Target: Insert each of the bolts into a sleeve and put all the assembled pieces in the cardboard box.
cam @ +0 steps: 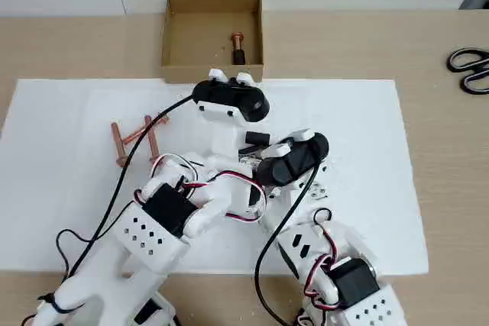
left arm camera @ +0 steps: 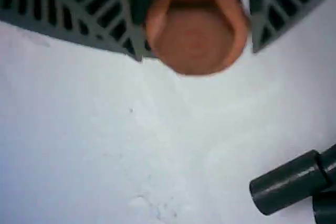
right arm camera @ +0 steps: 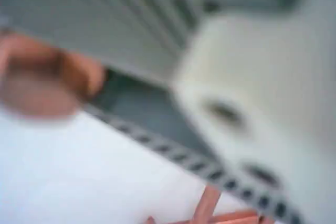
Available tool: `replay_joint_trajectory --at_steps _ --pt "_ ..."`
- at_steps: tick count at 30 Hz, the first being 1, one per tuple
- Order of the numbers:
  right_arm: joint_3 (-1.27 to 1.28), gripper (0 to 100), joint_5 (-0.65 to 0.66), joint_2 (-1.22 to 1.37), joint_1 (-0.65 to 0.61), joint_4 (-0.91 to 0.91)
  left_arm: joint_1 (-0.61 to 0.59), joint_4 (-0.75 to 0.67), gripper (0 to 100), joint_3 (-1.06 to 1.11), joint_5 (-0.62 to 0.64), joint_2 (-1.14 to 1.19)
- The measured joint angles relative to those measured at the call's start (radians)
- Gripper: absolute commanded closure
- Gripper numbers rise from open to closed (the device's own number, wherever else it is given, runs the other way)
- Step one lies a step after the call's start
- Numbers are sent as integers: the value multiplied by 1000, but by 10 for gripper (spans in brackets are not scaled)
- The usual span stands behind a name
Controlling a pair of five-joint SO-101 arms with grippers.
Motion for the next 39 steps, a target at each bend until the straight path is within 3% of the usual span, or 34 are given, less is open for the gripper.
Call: replay_joint_trajectory --at_steps 14,22,33,39 --pt "0 995 0 0 0 0 -52 55 837 -69 0 0" --pt "0 995 2 0 38 0 -175 190 837 -137 -5 0" --pt "-15 995 15 23 196 0 -399 528 837 -350 -198 0" --pt "-245 995 23 276 232 0 -577 609 837 -350 -376 0"
